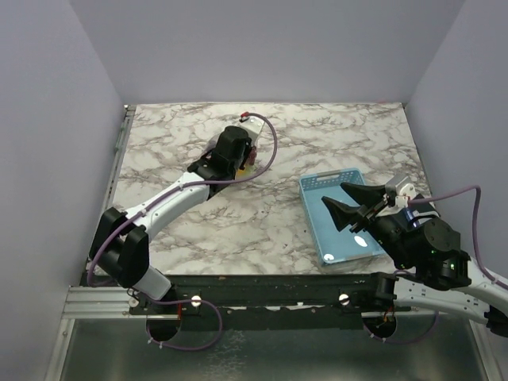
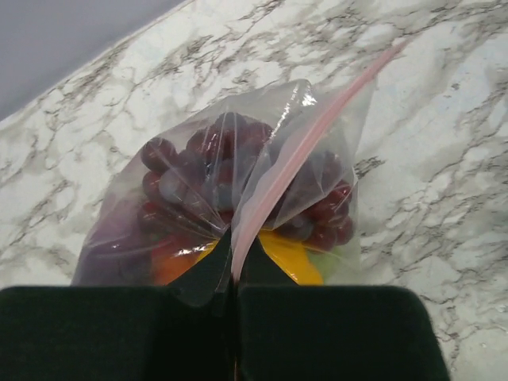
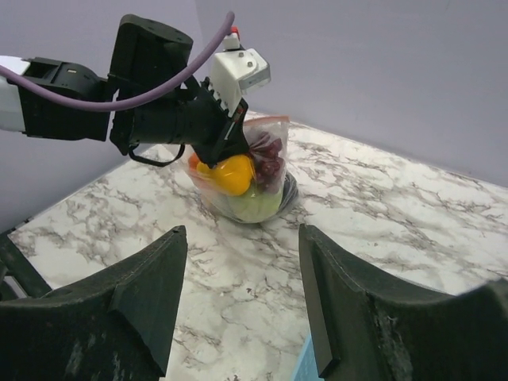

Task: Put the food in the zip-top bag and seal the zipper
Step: Place the zipper food storage bag at the center of the board.

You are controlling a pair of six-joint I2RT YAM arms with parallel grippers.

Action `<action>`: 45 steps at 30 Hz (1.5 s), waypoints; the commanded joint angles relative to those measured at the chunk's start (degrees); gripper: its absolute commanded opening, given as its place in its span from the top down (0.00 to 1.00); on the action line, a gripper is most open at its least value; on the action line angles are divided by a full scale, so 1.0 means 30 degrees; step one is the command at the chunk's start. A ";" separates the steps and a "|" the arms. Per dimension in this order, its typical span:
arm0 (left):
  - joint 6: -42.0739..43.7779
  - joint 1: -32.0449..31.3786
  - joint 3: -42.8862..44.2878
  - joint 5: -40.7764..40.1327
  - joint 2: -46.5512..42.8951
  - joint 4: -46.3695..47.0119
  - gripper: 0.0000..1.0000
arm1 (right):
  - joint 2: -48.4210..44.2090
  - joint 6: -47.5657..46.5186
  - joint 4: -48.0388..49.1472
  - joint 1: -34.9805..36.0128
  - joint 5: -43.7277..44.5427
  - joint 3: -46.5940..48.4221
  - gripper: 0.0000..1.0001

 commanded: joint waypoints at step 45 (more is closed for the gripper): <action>-0.8933 -0.9171 -0.5918 0.1804 -0.6389 -0.1595 0.01 | -0.0441 0.7001 -0.3926 -0.0032 0.6524 -0.2057 0.01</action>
